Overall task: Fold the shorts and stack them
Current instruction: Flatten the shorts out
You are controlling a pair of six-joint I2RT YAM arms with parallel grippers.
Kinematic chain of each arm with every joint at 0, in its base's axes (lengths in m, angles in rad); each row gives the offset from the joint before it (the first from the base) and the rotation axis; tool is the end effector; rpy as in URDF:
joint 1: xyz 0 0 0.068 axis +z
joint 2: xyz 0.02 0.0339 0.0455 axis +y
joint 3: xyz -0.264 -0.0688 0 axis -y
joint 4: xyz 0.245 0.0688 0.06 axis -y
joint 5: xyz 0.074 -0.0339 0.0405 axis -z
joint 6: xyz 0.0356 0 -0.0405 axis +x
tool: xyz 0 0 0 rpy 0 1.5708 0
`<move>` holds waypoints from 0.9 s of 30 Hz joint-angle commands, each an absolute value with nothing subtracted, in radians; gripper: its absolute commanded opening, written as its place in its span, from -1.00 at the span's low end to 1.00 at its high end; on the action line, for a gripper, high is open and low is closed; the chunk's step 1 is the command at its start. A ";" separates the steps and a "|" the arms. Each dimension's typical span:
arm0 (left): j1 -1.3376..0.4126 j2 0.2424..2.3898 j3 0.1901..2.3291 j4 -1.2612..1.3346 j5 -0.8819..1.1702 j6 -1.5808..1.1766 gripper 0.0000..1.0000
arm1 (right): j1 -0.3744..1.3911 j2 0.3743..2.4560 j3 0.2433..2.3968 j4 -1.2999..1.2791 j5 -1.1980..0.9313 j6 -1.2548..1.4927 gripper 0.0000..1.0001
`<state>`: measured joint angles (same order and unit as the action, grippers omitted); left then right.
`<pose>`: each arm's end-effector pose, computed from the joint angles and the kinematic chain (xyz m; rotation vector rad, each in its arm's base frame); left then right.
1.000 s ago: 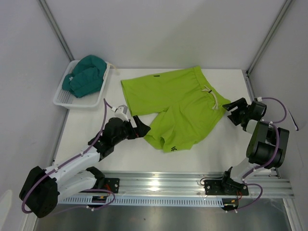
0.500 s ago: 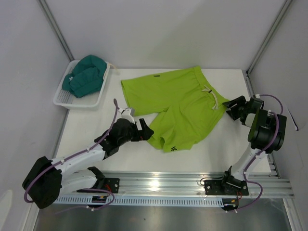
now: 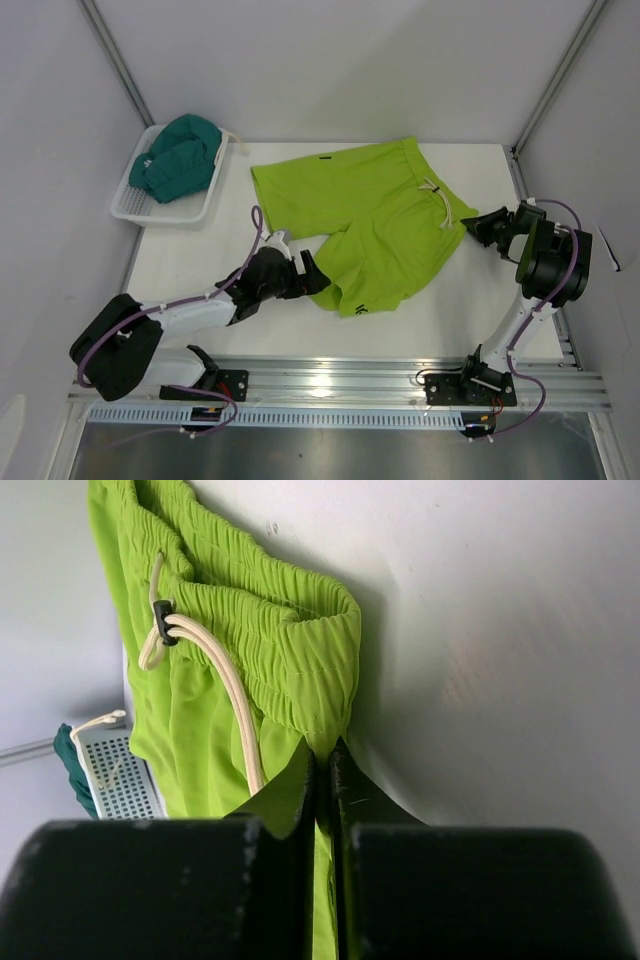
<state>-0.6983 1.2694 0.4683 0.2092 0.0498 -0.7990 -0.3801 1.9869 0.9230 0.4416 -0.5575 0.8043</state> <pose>0.1874 -0.1596 0.1703 -0.0856 2.3070 -0.8791 0.3624 -0.1245 0.1092 0.9539 1.9934 0.8480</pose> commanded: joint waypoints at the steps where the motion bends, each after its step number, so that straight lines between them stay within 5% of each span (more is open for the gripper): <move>1: -0.729 1.299 0.459 0.325 0.061 -0.905 0.98 | -0.387 2.005 0.911 0.503 -0.589 0.822 -1.00; 8: -0.742 1.400 0.454 0.414 0.040 -0.982 0.97 | -0.388 1.988 0.877 0.551 -0.592 0.831 -1.00; 21: -0.742 1.439 0.284 0.719 -0.147 -1.103 0.44 | -0.390 1.985 0.871 0.564 -0.592 0.836 -1.00; 27: -0.741 1.447 0.270 0.742 -0.198 -1.123 0.44 | -0.390 1.985 0.870 0.566 -0.591 0.839 -1.00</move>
<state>-0.7376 1.4452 0.2829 0.6739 -0.1211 -1.1007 -0.3862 1.9900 0.8768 0.5278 -0.5793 0.8379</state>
